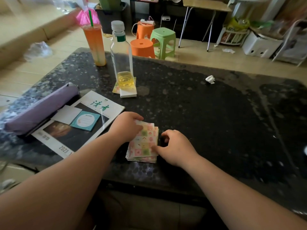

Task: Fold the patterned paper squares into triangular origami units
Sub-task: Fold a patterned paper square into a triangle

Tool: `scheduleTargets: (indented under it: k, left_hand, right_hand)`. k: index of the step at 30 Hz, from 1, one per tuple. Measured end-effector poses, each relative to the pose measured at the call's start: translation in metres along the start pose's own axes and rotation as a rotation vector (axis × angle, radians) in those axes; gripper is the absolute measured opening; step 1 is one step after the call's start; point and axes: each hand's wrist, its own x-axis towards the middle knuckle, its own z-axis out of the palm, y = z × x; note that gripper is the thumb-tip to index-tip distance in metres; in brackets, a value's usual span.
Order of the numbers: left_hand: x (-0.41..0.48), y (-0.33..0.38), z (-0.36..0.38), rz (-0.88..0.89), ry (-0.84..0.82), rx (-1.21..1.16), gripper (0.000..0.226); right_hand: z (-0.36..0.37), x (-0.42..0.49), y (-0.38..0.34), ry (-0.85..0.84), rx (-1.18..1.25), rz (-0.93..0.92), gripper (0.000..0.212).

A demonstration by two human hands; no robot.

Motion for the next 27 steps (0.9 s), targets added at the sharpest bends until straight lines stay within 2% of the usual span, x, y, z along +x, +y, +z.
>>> scheduleTargets:
  k: [5,16,21,24,27]
  left_hand:
    - [0.001,0.003,-0.001,0.017,-0.004,-0.030,0.034]
    - [0.002,-0.003,0.007,0.120,-0.032,0.231,0.042]
    - [0.002,0.001,0.008,0.150,-0.015,0.266,0.028]
    - [0.001,0.007,0.004,0.081,-0.015,0.180,0.005]
    - [0.000,0.013,-0.004,-0.009,-0.056,-0.057,0.004]
  right_hand:
    - [0.014,0.000,-0.008,0.004,-0.045,-0.027,0.057]
    - [0.011,0.006,-0.014,-0.031,-0.035,0.047,0.058]
    - [0.012,0.005,-0.014,-0.031,-0.031,0.058,0.063]
    - [0.012,0.005,-0.014,-0.024,-0.023,0.056,0.064]
    - [0.008,0.004,-0.014,-0.043,0.035,0.059,0.061]
